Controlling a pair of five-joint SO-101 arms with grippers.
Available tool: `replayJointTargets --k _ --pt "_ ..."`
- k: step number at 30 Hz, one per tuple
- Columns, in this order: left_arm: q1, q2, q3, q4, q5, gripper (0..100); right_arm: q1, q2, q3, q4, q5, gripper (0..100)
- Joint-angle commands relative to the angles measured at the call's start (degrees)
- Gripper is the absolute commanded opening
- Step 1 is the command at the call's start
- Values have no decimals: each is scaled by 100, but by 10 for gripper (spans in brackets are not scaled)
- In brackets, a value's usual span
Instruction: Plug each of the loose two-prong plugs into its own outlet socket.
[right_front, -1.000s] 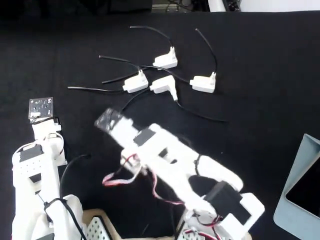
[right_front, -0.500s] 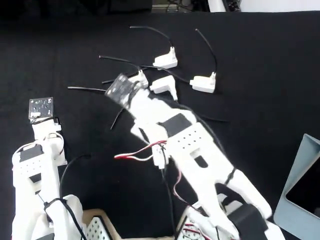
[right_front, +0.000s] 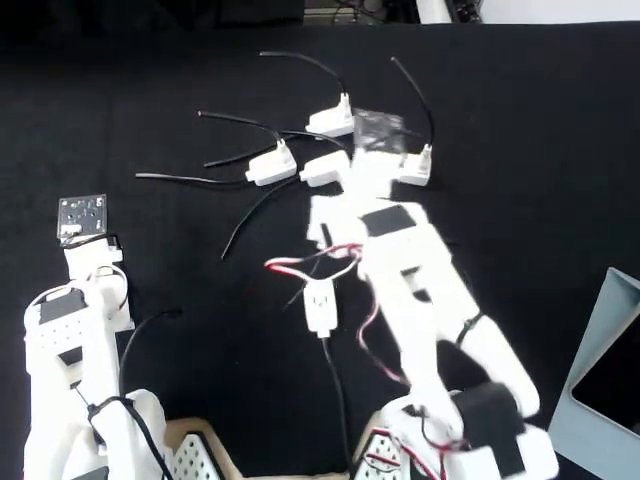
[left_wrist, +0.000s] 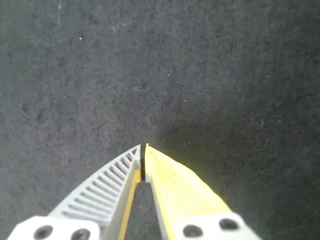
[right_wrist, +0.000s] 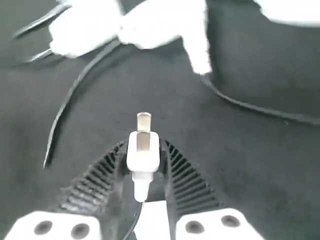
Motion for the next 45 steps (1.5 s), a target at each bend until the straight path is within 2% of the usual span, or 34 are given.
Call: replayJointTargets --k 1,3,9,12,17,21,25,30,36,41,45 --pt "31 -132 -48 -79 -53 30 422 259 -286 -123 -949 18" --pt "31 -132 -40 -79 -53 30 589 435 -295 -88 -1152 74" --pt "31 -132 -40 -79 -53 30 624 585 -321 325 -1178 384" --pt "31 -132 -40 -79 -53 30 624 585 -549 730 -879 407" --pt "31 -132 -40 -79 -53 30 703 611 -1112 1705 1248 353" --pt "31 -132 -40 -79 -53 30 738 611 -1596 2391 3956 306" --pt "22 -123 -40 -79 -53 30 747 611 -1745 2497 6514 271" --pt "22 -114 -40 -79 -53 30 738 629 -1727 2479 8765 266" --pt "31 -97 -40 -79 -53 30 730 699 -1710 2233 10391 265" --pt "40 -97 -40 -79 -53 30 651 1402 -1754 2215 10804 265" --pt "40 -97 -40 -79 -53 30 484 1912 -1938 2189 10857 265"
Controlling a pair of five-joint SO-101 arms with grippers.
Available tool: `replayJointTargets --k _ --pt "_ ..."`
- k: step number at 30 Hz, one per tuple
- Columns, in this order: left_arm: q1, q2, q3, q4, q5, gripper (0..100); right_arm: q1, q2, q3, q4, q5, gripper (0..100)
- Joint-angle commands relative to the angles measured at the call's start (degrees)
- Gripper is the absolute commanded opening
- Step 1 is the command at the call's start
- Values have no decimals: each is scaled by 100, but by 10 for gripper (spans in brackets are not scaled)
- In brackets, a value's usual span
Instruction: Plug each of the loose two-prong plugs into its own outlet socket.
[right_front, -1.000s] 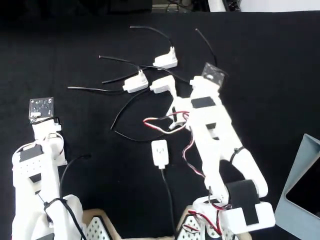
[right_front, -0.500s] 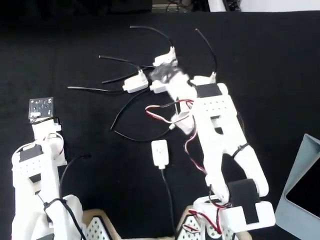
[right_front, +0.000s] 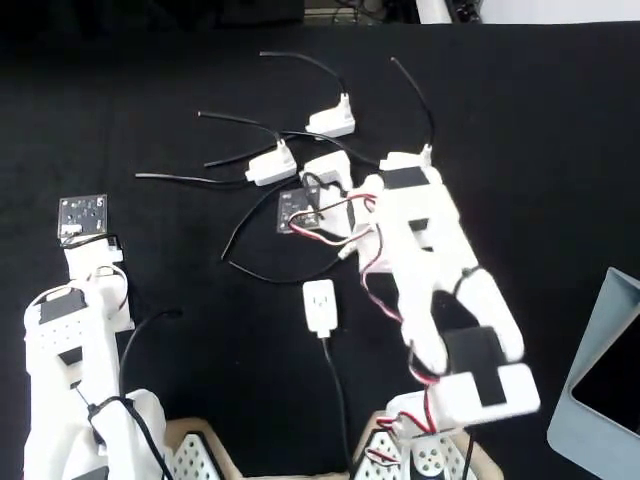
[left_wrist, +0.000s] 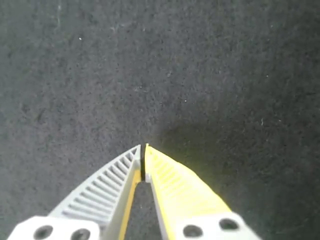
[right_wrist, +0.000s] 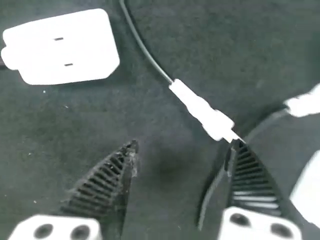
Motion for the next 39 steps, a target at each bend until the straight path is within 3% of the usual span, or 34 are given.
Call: replayJointTargets --k 1,8,19,29,39 --pt "40 -97 -40 -79 -44 30 -193 303 -593 -70 88 265" --pt "40 -97 -40 -79 -44 30 -202 866 -1455 -70 88 265" --pt "48 -97 -40 -79 -44 30 -211 1684 -1543 -70 79 263" --pt "48 -97 -40 -79 -44 30 -167 1455 -1349 -18 -255 13" --pt "48 -88 -40 -79 -44 30 -149 1446 -1262 800 -1134 15"
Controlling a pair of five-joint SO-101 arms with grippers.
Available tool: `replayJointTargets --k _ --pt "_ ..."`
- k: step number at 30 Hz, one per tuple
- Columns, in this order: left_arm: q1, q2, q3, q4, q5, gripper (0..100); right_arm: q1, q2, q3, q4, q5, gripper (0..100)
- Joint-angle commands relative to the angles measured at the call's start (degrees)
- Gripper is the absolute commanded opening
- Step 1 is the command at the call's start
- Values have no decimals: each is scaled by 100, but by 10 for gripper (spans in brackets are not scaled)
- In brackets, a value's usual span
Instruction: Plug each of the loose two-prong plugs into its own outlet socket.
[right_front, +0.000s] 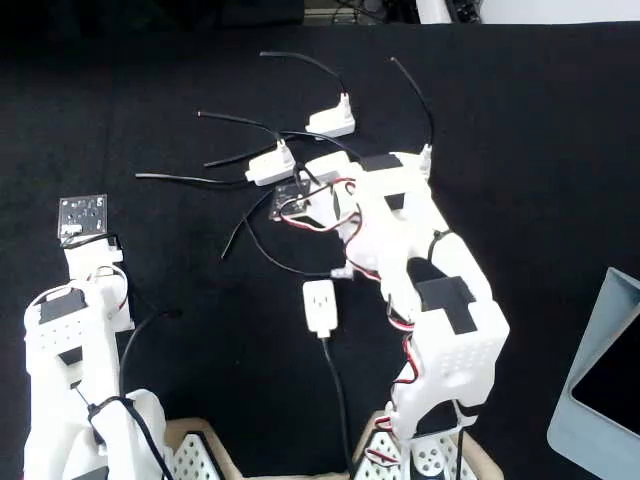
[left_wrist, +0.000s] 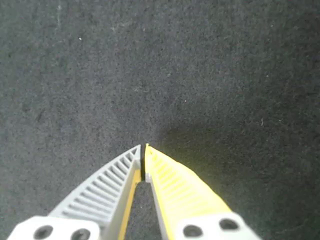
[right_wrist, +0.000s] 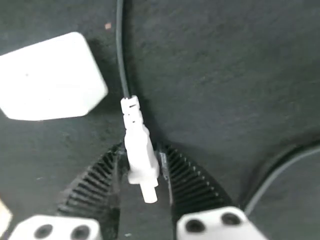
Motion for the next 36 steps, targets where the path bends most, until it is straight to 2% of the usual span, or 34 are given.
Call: replayJointTargets --k 1,3,8,15,23,36 --pt "48 -88 -40 -79 -44 30 -79 -251 -22 273 -299 16" --pt "48 -88 -40 -79 -44 30 -158 -251 4 316 -475 28" --pt "48 -88 -40 -79 -44 30 -510 -251 -101 659 -949 164" --pt "48 -88 -40 -79 -44 30 -756 -207 -171 633 -949 152" --pt "48 -88 -40 -79 -44 30 -580 -198 -154 563 -941 65" --pt "48 -88 -40 -79 -44 30 -440 -207 92 598 -941 64"
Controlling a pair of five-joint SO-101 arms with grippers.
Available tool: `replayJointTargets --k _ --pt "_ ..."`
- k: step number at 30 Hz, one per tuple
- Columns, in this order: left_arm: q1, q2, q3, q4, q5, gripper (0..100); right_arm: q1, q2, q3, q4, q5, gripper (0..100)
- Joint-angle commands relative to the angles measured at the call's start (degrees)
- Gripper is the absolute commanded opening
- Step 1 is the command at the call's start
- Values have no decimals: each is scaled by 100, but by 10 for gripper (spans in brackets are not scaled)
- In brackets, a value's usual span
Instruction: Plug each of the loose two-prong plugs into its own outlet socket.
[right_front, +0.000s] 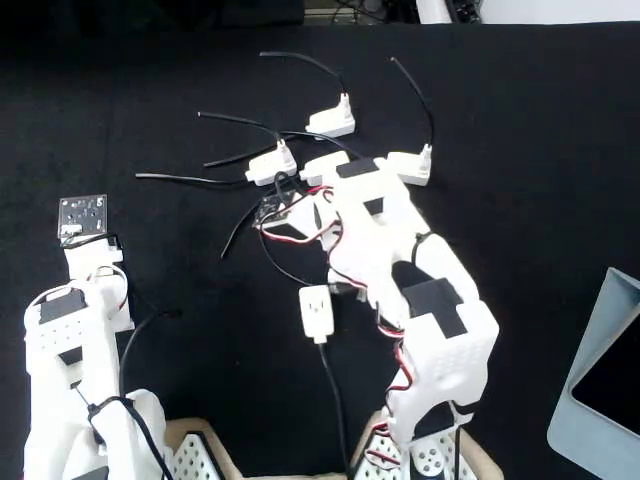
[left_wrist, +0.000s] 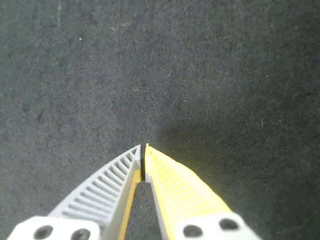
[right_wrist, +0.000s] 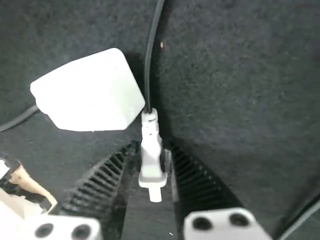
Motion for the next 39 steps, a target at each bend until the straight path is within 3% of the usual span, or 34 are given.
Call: replayJointTargets --k 1,16,21,28,35,39 --pt "48 -88 -40 -79 -44 30 97 -207 31 18 -88 66" --pt "48 -88 -40 -79 -44 30 105 -207 31 9 -88 69" --pt "40 -88 -40 -79 -44 30 114 -207 40 9 -88 117" --pt "40 -88 -40 -79 -44 30 114 -198 31 9 -79 60" --pt "31 -88 -40 -79 -44 30 360 -198 136 26 396 10" --pt "31 -88 -40 -79 -44 30 255 -259 4 466 387 11"
